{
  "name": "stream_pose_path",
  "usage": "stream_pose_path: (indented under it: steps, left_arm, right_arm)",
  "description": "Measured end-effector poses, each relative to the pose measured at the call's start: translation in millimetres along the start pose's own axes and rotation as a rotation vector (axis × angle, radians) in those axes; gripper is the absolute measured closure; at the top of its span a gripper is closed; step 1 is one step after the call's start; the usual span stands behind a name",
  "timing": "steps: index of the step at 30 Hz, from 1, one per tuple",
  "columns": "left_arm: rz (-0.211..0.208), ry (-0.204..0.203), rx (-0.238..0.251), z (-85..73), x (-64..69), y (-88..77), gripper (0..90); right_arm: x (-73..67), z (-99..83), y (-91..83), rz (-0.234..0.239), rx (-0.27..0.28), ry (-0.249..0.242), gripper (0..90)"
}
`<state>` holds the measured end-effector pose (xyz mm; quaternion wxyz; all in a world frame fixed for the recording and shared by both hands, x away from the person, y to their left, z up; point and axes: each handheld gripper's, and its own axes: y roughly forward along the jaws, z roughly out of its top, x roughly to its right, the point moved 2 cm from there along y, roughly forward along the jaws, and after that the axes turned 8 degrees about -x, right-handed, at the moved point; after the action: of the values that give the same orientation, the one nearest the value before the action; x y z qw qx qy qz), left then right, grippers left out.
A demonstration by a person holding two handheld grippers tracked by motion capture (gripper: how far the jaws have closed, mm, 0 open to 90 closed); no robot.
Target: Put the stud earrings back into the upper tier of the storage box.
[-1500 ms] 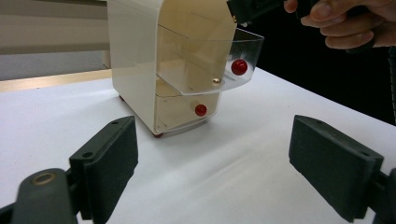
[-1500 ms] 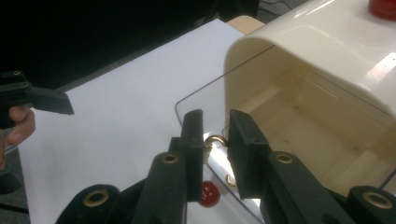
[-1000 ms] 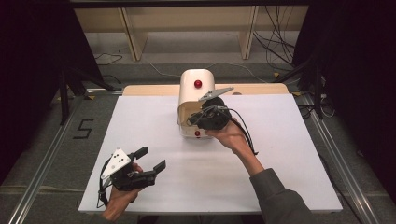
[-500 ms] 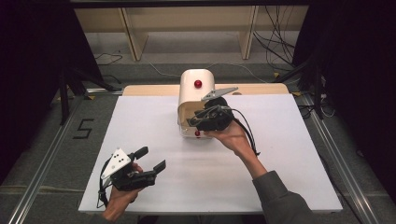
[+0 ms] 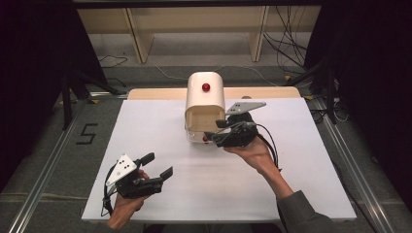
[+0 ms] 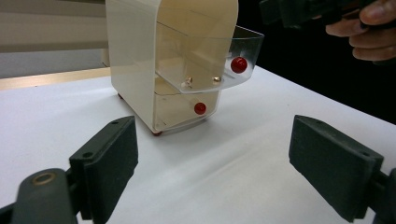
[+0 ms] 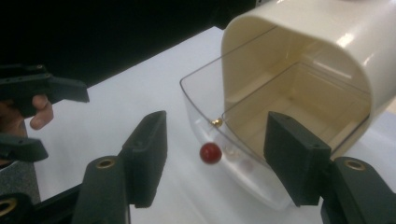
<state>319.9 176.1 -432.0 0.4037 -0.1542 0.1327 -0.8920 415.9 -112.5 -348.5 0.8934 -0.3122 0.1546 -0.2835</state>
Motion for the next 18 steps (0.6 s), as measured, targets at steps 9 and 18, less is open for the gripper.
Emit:
stream_pose_path:
  steps: [9,18]
  left_arm:
    - [-0.003,0.002,-0.004,-0.3,0.2,0.6,15.2]
    - [-0.006,0.003,-0.006,-0.4,0.6,1.0,15.2]
  right_arm:
    - [-1.0,-27.4,-9.0,0.018,0.025,0.027,36.5]
    - [0.3,-54.3,-14.1,0.019,0.069,0.046,32.7]
